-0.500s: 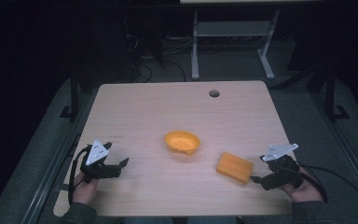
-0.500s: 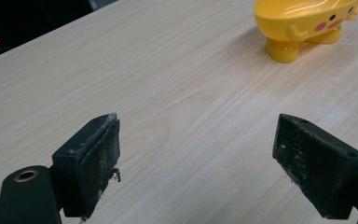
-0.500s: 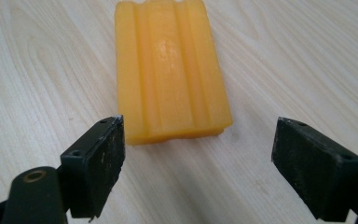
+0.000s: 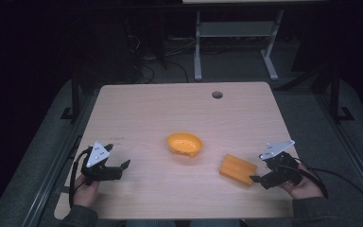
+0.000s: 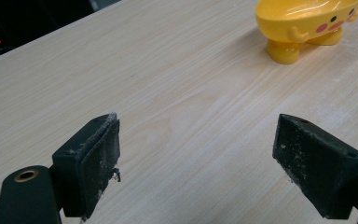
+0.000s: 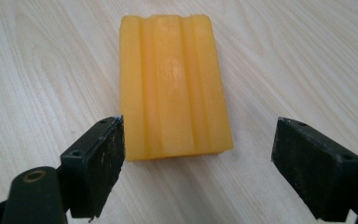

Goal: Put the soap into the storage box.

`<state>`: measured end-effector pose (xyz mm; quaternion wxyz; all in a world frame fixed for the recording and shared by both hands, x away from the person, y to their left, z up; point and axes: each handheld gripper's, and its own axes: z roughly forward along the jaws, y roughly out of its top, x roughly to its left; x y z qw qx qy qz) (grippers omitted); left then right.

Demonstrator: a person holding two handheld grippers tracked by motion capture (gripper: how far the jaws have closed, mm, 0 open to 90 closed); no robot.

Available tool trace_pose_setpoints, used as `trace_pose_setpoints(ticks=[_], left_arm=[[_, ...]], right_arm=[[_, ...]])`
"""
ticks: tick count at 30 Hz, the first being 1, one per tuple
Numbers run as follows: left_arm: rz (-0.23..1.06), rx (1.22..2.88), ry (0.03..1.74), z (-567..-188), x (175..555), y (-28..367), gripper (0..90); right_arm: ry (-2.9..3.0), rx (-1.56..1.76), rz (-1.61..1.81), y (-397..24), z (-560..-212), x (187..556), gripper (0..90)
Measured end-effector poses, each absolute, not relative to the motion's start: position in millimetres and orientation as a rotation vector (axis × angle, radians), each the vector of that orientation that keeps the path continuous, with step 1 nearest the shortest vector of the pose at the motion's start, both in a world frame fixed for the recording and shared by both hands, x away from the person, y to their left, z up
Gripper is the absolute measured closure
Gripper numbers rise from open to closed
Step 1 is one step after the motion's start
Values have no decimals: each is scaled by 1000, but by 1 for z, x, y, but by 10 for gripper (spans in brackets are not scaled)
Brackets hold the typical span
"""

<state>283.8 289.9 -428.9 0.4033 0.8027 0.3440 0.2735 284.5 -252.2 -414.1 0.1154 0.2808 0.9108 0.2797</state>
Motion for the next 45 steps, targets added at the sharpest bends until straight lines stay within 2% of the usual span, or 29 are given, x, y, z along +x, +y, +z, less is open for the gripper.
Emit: trace_pose_setpoints(ticks=[12, 45], left_arm=[[691, 2020, 871, -428, 284, 291, 141], [692, 2015, 868, -428, 284, 292, 141]], right_arm=[[2718, 758, 762, -236, -408, 298, 167], [2826, 705, 702, -202, -428, 319, 146]])
